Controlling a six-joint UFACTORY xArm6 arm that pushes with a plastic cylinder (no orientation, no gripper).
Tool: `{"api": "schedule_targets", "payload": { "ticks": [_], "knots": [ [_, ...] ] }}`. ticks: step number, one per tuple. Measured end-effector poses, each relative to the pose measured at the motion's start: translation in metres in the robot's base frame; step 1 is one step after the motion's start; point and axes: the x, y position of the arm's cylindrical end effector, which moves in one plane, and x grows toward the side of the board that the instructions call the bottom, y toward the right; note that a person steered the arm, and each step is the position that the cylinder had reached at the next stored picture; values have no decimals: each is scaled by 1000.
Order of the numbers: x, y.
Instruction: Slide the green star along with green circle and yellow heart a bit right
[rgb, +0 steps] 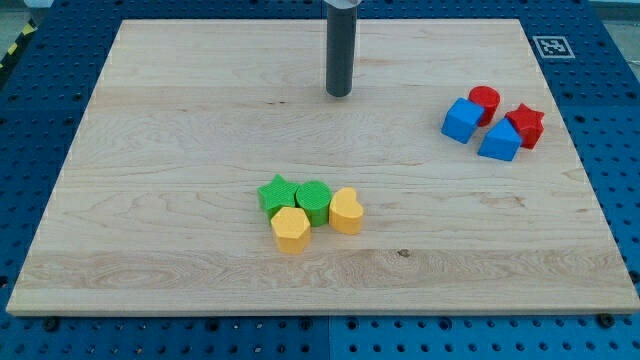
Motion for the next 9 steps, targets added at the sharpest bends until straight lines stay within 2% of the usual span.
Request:
{"api": "schedule_targets", "payload": {
  "ticks": [9],
  "knots": [
    [-5,0]
  ]
}}
